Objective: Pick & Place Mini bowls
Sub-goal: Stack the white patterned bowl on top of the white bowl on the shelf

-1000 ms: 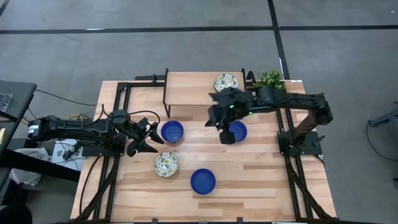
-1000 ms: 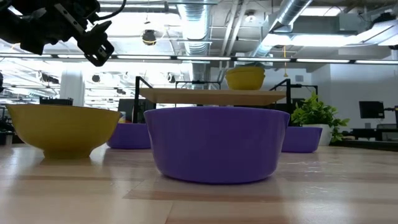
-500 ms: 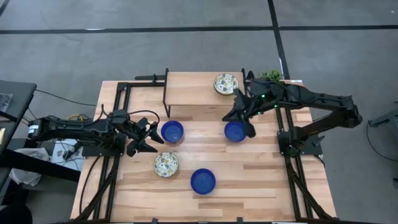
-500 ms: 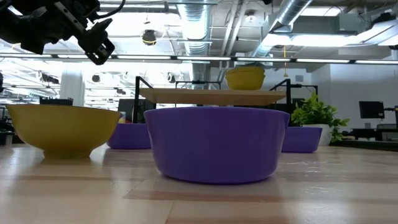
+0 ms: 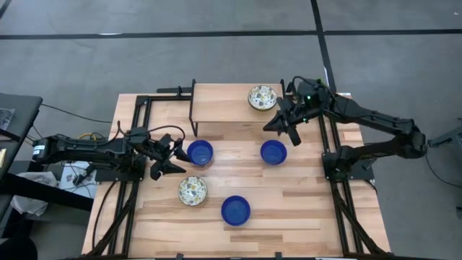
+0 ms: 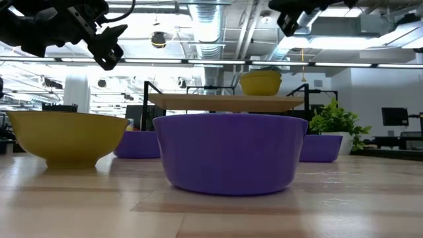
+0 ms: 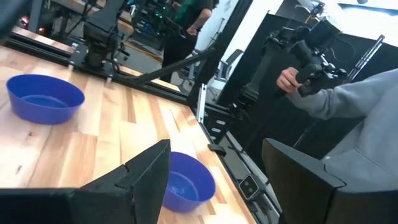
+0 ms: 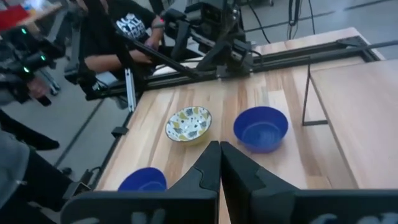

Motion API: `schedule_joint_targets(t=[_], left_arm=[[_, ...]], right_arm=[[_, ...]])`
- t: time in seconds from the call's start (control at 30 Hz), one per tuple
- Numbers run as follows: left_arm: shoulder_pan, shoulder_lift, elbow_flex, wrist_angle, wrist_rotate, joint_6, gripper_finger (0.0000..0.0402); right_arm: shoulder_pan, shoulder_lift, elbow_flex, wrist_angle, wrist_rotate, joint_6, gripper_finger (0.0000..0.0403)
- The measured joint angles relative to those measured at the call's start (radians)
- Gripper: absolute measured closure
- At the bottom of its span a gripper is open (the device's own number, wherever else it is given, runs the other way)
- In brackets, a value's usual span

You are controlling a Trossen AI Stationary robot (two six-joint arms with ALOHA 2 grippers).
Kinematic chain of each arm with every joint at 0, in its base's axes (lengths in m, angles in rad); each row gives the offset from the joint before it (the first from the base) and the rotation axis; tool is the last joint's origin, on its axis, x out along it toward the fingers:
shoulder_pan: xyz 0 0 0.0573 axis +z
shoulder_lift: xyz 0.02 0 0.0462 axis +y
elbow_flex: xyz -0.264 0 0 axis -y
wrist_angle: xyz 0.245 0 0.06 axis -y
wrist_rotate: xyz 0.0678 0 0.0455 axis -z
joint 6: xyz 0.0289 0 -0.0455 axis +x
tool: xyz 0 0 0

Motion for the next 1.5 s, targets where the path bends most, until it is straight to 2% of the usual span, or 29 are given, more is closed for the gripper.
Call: schedule_joint_targets(t=[0.17, 0.3, 0.4, 0.63, 0.83, 0.97, 1.13, 1.37, 1.5], left_arm=[[0.0, 0.0, 0.0, 0.001, 0.0, -0.074, 0.0149], [0.0, 0.0, 0.0, 0.001, 0.0, -0.099, 0.0149], [0.0, 0.0, 0.0, 0.0, -0.009, -0.099, 0.0149], [0.0, 0.0, 0.0, 0.0, -0.019, -0.1, 0.0149], [0.0, 0.0, 0.0, -0.001, -0.023, -0.105, 0.0149], [0.0, 0.005, 0.0, -0.003, -0.023, -0.132, 0.0149], [-0.001, 0.051, 0.004, -0.006, -0.023, -0.137, 0.0149], [-0.042, 0.2, 0.089, -0.033, -0.009, -0.13, 0.0149], [-0.078, 0.293, 0.156, -0.115, -0.003, -0.128, 0.0149]], right_arm=[[-0.042, -0.002, -0.007, 0.02, -0.033, 0.022, 0.0402], [-0.014, -0.044, -0.007, 0.028, 0.023, 0.057, 0.0402], [0.047, -0.101, -0.007, -0.003, 0.131, 0.078, 0.0402], [0.273, -0.254, -0.01, -0.136, 0.453, 0.141, 0.0403], [0.445, -0.413, -0.167, -0.023, 0.659, 0.211, 0.0403], [0.503, -0.545, -0.321, 0.109, 0.704, 0.249, 0.0403], [0.511, -0.701, -0.459, 0.164, 0.746, 0.319, 0.0403], [0.511, -0.864, -0.559, 0.193, 0.799, 0.359, 0.0403], [0.511, -0.924, -0.601, 0.207, 0.82, 0.358, 0.0403]])
